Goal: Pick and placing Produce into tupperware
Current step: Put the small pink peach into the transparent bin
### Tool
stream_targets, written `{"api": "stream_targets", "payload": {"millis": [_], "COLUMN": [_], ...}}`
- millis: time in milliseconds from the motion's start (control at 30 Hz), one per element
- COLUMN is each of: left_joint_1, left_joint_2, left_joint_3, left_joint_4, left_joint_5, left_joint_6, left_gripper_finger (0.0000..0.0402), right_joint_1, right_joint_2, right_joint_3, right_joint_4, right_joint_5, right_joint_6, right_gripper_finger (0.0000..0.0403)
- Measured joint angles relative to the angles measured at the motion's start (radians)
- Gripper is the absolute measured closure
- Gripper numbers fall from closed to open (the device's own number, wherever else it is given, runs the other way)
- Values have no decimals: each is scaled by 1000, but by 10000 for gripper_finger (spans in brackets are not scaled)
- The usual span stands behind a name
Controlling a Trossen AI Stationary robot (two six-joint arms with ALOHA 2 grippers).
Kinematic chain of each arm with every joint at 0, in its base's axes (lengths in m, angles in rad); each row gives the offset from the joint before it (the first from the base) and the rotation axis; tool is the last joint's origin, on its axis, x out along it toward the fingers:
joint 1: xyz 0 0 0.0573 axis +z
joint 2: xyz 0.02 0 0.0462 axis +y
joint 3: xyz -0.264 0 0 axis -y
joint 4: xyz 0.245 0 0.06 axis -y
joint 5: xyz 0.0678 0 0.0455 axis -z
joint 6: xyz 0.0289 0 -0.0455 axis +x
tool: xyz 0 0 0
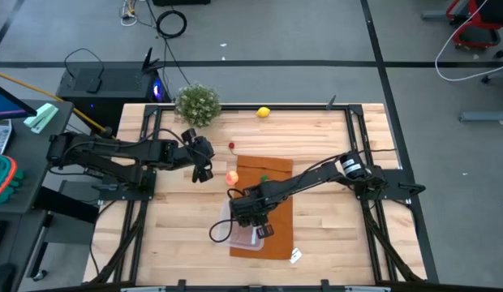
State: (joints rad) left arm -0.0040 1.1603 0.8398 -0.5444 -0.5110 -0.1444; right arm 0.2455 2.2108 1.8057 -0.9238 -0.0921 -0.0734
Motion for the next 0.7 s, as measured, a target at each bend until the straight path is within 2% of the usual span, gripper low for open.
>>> {"api": "stream_targets", "payload": {"millis": [700], "left_joint_1": [0], "left_joint_2": [0], "left_joint_3": [0], "left_joint_4": [-7], "left_joint_5": [0], "left_joint_6": [1], "left_gripper_finger": [294], "right_joint_1": [-1], "right_joint_2": [4], "right_joint_3": [-1], "right_joint_4": [36], "right_joint_5": [-2], "right_joint_6": [74], "right_gripper_finger": [298]}}
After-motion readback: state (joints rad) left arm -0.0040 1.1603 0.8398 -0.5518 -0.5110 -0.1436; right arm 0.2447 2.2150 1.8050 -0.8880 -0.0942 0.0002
